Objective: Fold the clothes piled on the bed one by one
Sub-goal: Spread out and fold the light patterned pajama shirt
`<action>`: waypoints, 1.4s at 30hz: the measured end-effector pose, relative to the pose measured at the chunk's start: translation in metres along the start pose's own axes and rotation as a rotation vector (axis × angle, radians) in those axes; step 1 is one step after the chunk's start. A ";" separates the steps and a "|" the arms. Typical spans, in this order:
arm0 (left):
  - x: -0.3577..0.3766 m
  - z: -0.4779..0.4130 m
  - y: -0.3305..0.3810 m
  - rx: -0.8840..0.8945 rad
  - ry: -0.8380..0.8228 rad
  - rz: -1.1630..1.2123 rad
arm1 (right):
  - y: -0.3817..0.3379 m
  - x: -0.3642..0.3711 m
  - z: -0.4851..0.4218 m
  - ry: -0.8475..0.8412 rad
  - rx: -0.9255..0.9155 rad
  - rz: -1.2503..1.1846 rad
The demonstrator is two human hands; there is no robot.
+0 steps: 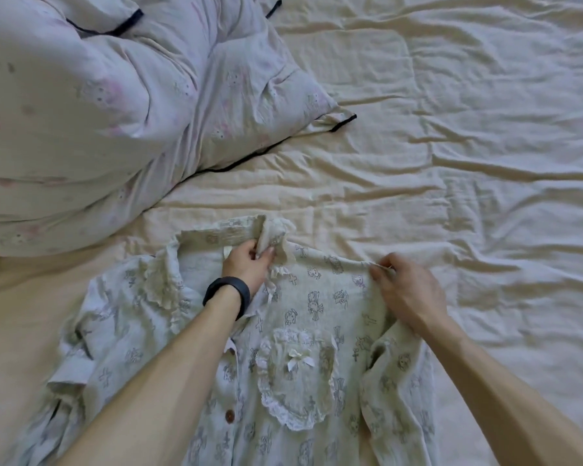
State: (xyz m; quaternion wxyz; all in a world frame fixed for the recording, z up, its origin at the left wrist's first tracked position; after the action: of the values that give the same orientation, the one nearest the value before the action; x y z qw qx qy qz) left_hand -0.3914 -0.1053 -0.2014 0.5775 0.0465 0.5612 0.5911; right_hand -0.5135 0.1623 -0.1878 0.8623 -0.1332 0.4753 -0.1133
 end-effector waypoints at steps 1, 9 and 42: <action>0.001 0.003 0.002 -0.010 -0.023 -0.017 | -0.001 0.000 0.001 0.025 0.025 0.026; -0.026 0.078 0.015 0.116 -0.063 -0.249 | -0.066 0.022 0.057 0.220 -0.108 0.269; -0.285 -0.011 -0.189 0.248 -0.020 -0.482 | -0.288 0.161 0.083 -0.063 -0.027 -0.256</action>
State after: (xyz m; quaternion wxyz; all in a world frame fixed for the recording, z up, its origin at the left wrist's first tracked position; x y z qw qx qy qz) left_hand -0.1861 -0.3778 -0.1721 0.6971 -0.0122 0.6182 0.3629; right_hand -0.3790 -0.1501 -0.1751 0.8534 -0.2077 0.4286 -0.2119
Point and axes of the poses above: each hand's wrist, its own z-axis away from the middle knuckle, its own x-axis out of the palm, y = z × x, the point moved 4 cm from there along -z, towards the middle knuckle, and after that the axes turned 12 degrees about x, right-handed, at the moved point
